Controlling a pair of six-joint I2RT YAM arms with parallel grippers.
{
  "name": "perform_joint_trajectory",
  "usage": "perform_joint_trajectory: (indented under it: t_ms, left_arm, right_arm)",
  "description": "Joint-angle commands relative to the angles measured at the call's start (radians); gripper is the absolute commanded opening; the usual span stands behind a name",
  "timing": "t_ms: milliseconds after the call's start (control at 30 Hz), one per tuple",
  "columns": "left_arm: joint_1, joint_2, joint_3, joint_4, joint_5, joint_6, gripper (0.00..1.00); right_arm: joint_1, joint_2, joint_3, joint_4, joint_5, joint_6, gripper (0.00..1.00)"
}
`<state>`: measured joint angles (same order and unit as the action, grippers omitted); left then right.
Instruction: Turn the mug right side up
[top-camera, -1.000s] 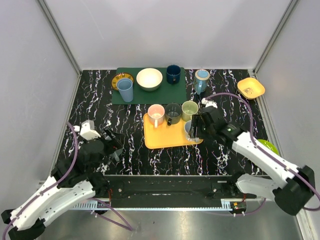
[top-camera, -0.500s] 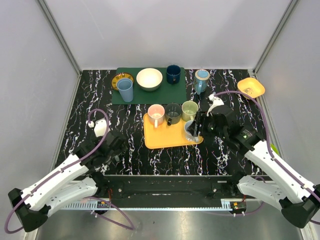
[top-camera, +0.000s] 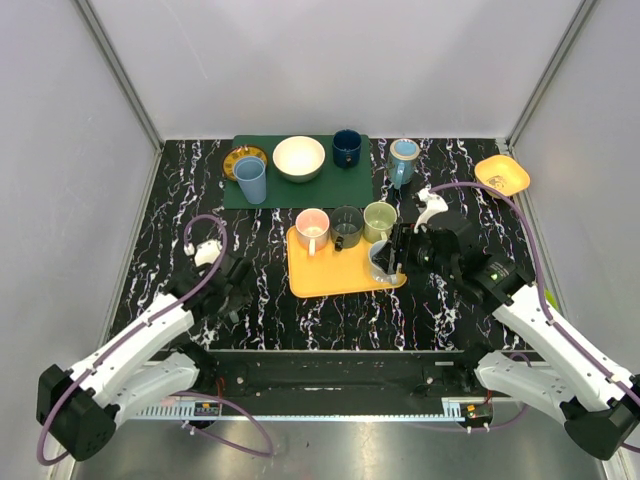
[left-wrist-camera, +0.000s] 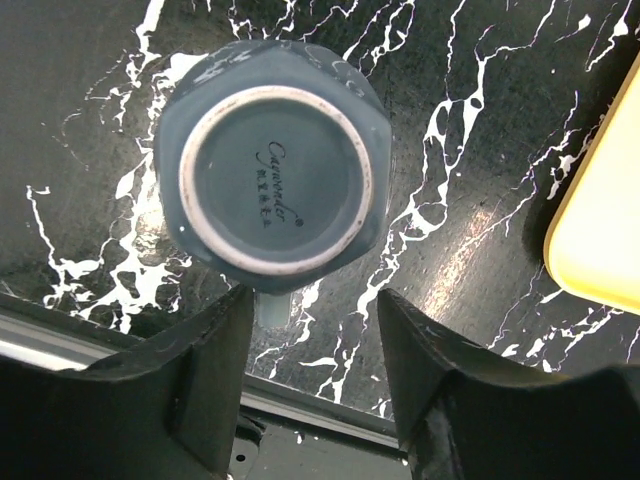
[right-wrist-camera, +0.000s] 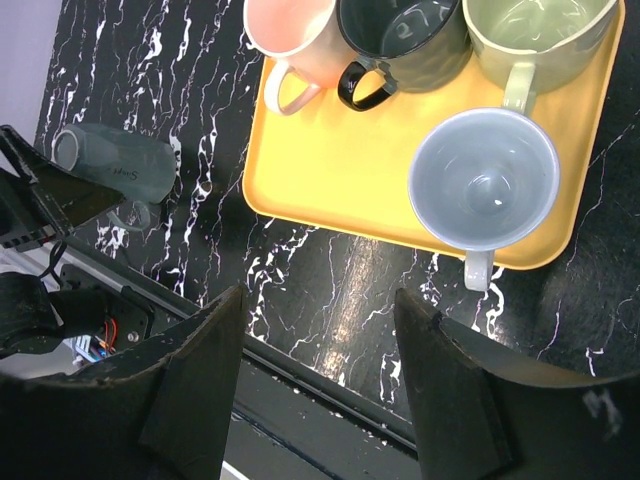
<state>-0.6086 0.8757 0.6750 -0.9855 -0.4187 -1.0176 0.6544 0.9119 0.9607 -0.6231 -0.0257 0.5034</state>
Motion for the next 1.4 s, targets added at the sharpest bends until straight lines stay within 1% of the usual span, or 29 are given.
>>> perform_joint_trajectory:
  t_ms: [0,67,100,133,200,333,467,500,533,600,633,800,867,967,1033,1133,1200,1233,1267,1333,1367]
  left_arm:
    - [0.018,0.025,-0.023,0.087,0.043,0.045,0.53]
    - [0.026,0.031,-0.029,0.097,0.043,0.050,0.49]
    - [0.027,0.031,-0.031,0.102,0.041,0.051,0.44]
    - [0.033,0.032,-0.034,0.105,0.041,0.053,0.43]
    - [0.040,0.035,-0.035,0.111,0.041,0.060,0.41]
    - [0.046,0.048,-0.043,0.126,0.046,0.067,0.40]
    - [0.053,0.057,-0.049,0.139,0.055,0.079,0.35]
    - [0.053,0.060,-0.049,0.140,0.057,0.079,0.33]
    - [0.053,0.063,-0.049,0.142,0.057,0.079,0.28]
    - [0.056,0.065,-0.052,0.145,0.058,0.080,0.23]
    - [0.056,0.066,-0.052,0.146,0.060,0.082,0.19]
    - [0.059,0.066,-0.052,0.146,0.064,0.080,0.09]
    - [0.059,0.054,-0.054,0.148,0.063,0.080,0.00]
    - [0.059,0.005,-0.048,0.154,0.066,0.082,0.00]
    - [0.058,-0.075,-0.048,0.195,0.092,0.096,0.00]
    - [0.056,-0.214,-0.037,0.250,0.112,0.112,0.00]
    - [0.058,-0.295,-0.020,0.275,0.138,0.120,0.00]
    - [0.056,-0.320,-0.014,0.344,0.161,0.134,0.00]
    - [0.056,-0.342,-0.011,0.373,0.182,0.139,0.00]
    - [0.056,-0.392,-0.012,0.487,0.250,0.131,0.00]
    - [0.056,-0.406,-0.015,0.528,0.276,0.125,0.00]
  right_arm:
    - [0.004,-0.018,0.000,0.040,-0.025,-0.020,0.66]
    - [0.004,-0.021,-0.005,0.046,-0.025,-0.017,0.66]
    - [0.004,-0.018,-0.008,0.048,-0.023,-0.019,0.67]
    - [0.004,-0.016,-0.010,0.048,-0.026,-0.016,0.66]
    - [0.004,-0.012,-0.014,0.052,-0.029,-0.016,0.66]
    - [0.002,-0.007,-0.014,0.053,-0.029,-0.014,0.67]
    - [0.004,-0.004,-0.017,0.056,-0.028,-0.012,0.66]
    - [0.002,-0.002,-0.017,0.054,-0.028,-0.014,0.66]
    - [0.002,-0.004,-0.019,0.054,-0.028,-0.012,0.66]
    - [0.002,-0.004,-0.019,0.054,-0.028,-0.012,0.66]
    - [0.004,-0.005,-0.020,0.054,-0.028,-0.011,0.66]
    - [0.004,-0.005,-0.022,0.054,-0.026,-0.012,0.66]
    - [0.002,-0.007,-0.023,0.053,-0.031,-0.011,0.66]
    - [0.002,-0.011,-0.027,0.063,-0.052,-0.011,0.66]
    - [0.004,-0.019,-0.031,0.082,-0.075,-0.009,0.66]
    - [0.004,-0.037,-0.036,0.126,-0.149,0.001,0.66]
    - [0.004,-0.050,-0.045,0.178,-0.226,0.009,0.66]
    - [0.002,-0.054,-0.050,0.198,-0.255,0.021,0.66]
    - [0.002,-0.056,-0.057,0.219,-0.313,0.032,0.66]
    - [0.004,-0.061,-0.082,0.301,-0.380,0.075,0.66]
    - [0.002,-0.059,-0.091,0.333,-0.446,0.096,0.66]
